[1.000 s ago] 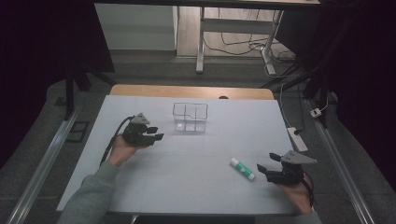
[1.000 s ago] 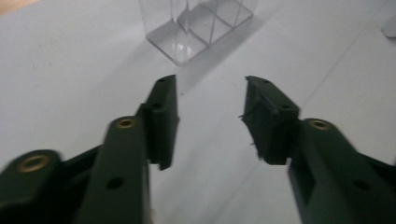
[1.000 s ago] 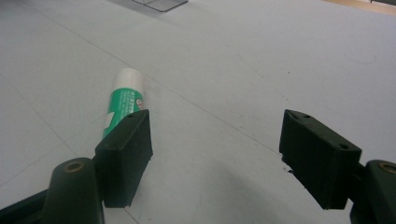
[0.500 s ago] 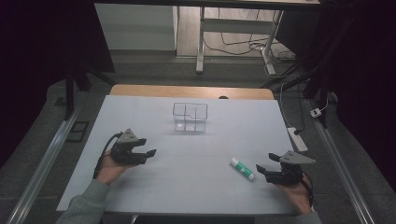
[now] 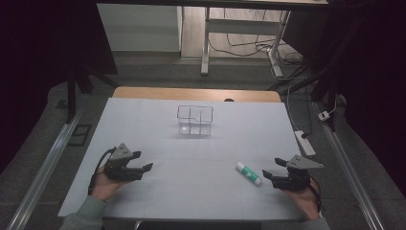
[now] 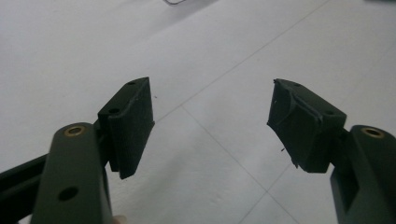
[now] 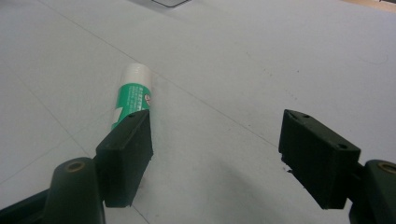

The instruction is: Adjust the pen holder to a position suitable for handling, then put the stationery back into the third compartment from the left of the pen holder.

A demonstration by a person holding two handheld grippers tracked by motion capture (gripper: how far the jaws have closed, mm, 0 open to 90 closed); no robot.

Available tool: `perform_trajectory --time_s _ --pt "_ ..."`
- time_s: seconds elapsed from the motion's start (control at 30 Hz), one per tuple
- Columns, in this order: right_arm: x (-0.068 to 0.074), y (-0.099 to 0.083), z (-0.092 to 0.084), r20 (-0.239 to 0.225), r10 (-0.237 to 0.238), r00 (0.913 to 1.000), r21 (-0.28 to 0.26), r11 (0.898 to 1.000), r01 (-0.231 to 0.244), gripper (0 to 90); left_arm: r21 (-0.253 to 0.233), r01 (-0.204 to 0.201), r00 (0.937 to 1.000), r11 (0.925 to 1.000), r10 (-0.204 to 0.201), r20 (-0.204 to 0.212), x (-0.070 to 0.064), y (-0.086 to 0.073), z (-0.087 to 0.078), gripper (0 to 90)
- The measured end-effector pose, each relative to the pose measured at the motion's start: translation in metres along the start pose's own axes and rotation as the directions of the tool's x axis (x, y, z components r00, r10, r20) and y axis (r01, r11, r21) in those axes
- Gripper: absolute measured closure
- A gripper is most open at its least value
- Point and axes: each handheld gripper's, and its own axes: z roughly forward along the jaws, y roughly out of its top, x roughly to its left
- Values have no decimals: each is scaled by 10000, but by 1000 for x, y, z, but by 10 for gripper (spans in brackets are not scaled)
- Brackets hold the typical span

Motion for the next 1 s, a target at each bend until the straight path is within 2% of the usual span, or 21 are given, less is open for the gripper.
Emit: perform_trajectory --time_s 0.23,0.6,1.0 --pt "0 0 0 69 -21 10000 74 10000 20 260 63 -26 10000 10000 26 56 2 -3 0 298" --pt "0 3 1 -105 94 9999 189 9998 -92 266 127 3 10000 9999 -3 33 3 -5 -3 284" --pt "5 19 6 -382 -21 9993 477 9989 40 264 195 -38 10000 9998 38 -20 1 -8 -3 280"
